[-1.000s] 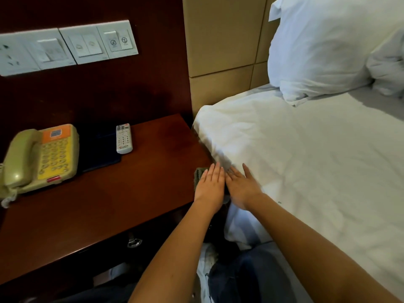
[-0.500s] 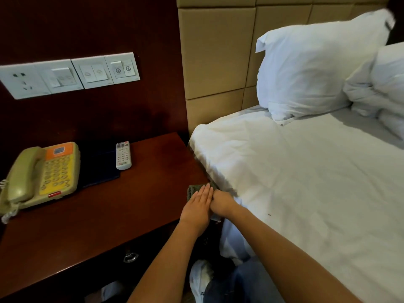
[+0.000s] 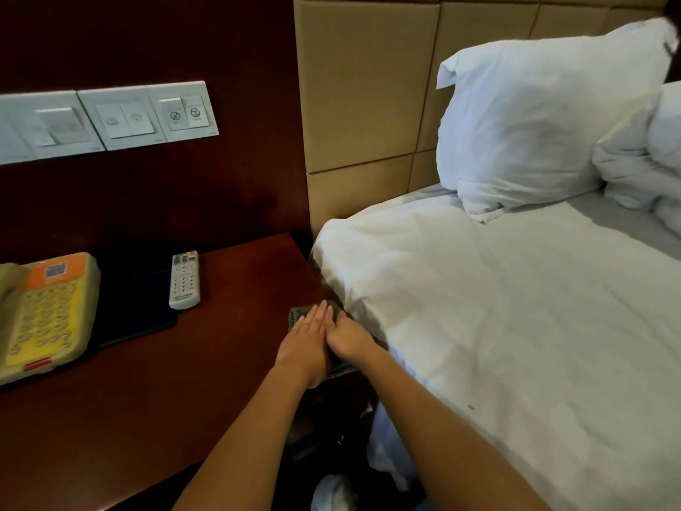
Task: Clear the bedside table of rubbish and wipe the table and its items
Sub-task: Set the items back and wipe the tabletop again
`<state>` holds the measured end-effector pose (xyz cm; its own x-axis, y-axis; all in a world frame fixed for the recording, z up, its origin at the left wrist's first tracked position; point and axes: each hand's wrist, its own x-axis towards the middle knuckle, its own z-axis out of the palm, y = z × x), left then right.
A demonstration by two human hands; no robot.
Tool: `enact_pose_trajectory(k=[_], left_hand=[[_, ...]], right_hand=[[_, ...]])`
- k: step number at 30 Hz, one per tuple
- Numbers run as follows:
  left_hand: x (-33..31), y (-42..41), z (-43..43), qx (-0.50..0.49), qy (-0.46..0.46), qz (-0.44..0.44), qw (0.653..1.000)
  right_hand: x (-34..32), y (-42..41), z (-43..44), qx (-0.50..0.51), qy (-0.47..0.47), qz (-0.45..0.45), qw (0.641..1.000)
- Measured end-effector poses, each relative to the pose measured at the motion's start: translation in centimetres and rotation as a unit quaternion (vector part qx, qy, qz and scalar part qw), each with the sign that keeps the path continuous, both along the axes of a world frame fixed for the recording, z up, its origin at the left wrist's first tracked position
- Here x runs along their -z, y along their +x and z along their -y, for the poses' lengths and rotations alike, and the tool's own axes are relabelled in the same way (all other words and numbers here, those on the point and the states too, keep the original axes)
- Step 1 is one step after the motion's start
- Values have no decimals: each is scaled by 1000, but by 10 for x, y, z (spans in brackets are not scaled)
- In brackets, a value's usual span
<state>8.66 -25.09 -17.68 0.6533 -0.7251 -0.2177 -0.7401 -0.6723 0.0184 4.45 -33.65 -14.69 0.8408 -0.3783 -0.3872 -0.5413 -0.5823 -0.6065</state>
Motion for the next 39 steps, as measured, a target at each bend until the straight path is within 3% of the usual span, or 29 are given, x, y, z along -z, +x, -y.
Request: enact_pose_trajectory(k=[24, 32, 39], left_hand=[[1, 223, 35, -67, -59, 16, 996], [0, 223, 36, -89, -60, 17, 994], [-2, 172, 29, -92, -43, 17, 995]], right_hand=[[14, 227, 29, -40, -66, 72, 994], [15, 226, 33, -53, -57, 64, 995], [27, 185, 28, -22, -13, 41, 999]])
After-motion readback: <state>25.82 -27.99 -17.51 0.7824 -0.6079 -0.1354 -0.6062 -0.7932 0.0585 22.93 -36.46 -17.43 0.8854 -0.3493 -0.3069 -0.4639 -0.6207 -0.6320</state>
